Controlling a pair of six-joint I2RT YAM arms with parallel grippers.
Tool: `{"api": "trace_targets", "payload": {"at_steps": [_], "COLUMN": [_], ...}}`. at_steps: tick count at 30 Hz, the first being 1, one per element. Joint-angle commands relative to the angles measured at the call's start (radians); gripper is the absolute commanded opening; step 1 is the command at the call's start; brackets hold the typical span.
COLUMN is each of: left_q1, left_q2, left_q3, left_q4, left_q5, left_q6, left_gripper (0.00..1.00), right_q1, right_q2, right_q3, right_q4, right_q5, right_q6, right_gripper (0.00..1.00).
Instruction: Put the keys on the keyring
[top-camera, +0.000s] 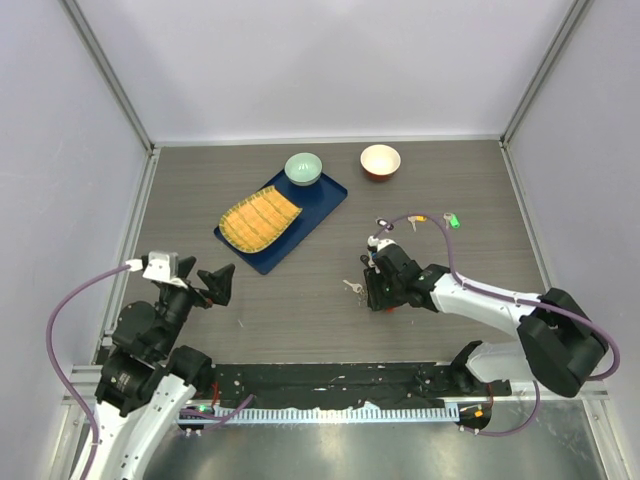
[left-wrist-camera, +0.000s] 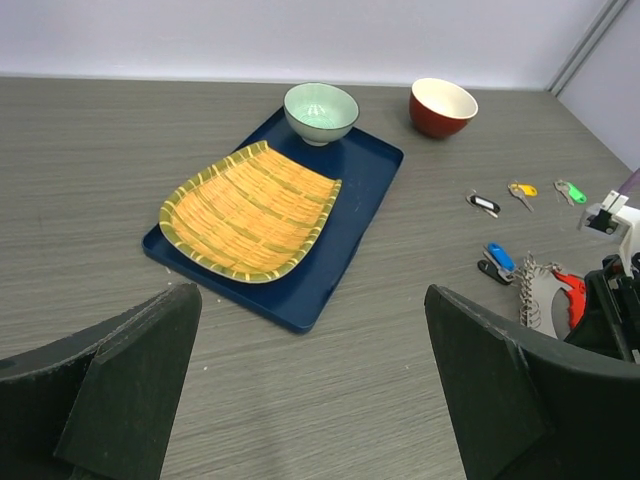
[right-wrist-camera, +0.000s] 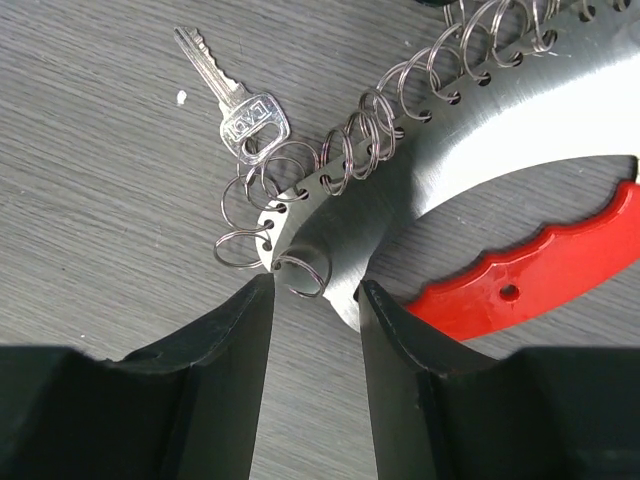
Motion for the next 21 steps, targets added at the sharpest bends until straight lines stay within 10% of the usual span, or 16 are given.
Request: {"api": "trace_targets", "payload": {"at_steps": [1,21], "left_q1": [0.006,0.008], "left_q2": [0.022,0.099], "left_q3": [0.02,0.025], "left_q4": [0.011,0.013], "left_q5": [0.028,0.108], "left_q6": [0.014,0.012], "left_gripper": [1.0,1.0], "right_q1": [0.0,0.0], "right_q2": [0.038,0.054], "right_q3": [0.019,0.037], "right_q4": [0.044,0.096], "right_q5": [-0.017,-0.134], "right_q6": [-0.059,-0.118], "right_gripper": [0.46,0.36]}}
